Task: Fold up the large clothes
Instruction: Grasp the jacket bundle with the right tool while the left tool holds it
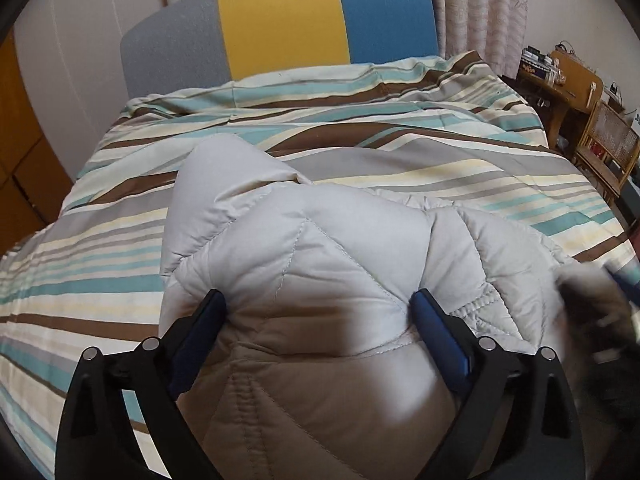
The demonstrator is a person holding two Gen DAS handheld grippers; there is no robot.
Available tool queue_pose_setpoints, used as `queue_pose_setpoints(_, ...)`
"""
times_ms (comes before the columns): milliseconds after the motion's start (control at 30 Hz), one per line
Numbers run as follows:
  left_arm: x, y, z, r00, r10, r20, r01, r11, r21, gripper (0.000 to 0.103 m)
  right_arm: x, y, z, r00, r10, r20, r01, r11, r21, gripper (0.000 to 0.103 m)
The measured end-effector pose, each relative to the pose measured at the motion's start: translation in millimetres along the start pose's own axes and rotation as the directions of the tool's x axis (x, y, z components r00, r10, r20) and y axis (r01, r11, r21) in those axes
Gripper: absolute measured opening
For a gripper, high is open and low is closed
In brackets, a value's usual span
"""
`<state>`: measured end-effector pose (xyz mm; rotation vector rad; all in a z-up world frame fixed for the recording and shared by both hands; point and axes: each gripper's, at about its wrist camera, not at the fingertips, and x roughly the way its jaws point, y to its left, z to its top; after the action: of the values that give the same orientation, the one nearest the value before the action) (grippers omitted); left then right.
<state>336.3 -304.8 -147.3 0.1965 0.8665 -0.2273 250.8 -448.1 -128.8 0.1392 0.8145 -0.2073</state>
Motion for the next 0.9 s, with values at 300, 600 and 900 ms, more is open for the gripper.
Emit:
queue_pose_setpoints(300,6,10,-1,0.999,-0.046,-0.016,0.045,0.998,-0.042,0.094,29,10,9,0.994,0.107,-0.034,-0.105,0.993,0.051,0.062)
queue_pose_setpoints(600,30,6,5,0.996,-0.072,-0.058,0.068,0.996,-0.061,0.100,66,1,-2,0.997,0.079,-0.027,-0.076,0.992,0.102,0.062)
queue_pose_setpoints(900,-12,11,-18,0.997,-0.071,0.029,0.073,0.995,-0.068,0.100,57,1,-6,0.997,0.078,0.028,-0.080,0.993,0.088,0.065)
